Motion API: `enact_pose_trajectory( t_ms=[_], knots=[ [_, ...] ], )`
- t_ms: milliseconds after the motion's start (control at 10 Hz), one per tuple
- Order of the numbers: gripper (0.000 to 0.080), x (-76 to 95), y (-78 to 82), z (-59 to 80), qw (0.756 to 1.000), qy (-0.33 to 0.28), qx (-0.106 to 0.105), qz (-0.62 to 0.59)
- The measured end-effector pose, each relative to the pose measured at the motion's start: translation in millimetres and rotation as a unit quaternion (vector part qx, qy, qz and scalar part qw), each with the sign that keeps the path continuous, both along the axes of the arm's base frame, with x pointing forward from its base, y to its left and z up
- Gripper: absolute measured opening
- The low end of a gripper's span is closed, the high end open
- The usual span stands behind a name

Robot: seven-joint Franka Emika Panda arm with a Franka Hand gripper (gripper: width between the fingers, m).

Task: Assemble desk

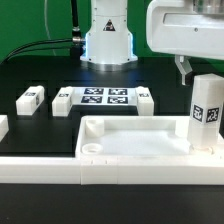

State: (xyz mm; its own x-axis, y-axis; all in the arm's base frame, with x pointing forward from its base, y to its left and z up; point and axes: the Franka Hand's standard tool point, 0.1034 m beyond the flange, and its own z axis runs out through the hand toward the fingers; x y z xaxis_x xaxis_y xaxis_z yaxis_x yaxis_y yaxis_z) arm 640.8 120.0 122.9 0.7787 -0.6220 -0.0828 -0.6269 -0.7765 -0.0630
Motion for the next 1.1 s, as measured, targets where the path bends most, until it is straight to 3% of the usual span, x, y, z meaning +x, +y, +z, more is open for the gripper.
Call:
enact_pose_trajectory(
  t_ms=[400,600,900,1000,1100],
  knots=[
    [0.0649,1.6,-2.4,1.4,0.976,-0.023,0.004,0.215],
    [0.0649,2.2,-1.9,1.7,0.953,-0.033,0.006,0.301],
    [0.0649,3.4,-6.8,1.8,0.890,-0.047,0.004,0.454],
    [0.0649,4.7,-7.3,2.2,0.887,-0.050,0.003,0.460],
    [0.0513,4.6,-7.1,2.1,0.887,-0.050,0.003,0.459]
  ],
)
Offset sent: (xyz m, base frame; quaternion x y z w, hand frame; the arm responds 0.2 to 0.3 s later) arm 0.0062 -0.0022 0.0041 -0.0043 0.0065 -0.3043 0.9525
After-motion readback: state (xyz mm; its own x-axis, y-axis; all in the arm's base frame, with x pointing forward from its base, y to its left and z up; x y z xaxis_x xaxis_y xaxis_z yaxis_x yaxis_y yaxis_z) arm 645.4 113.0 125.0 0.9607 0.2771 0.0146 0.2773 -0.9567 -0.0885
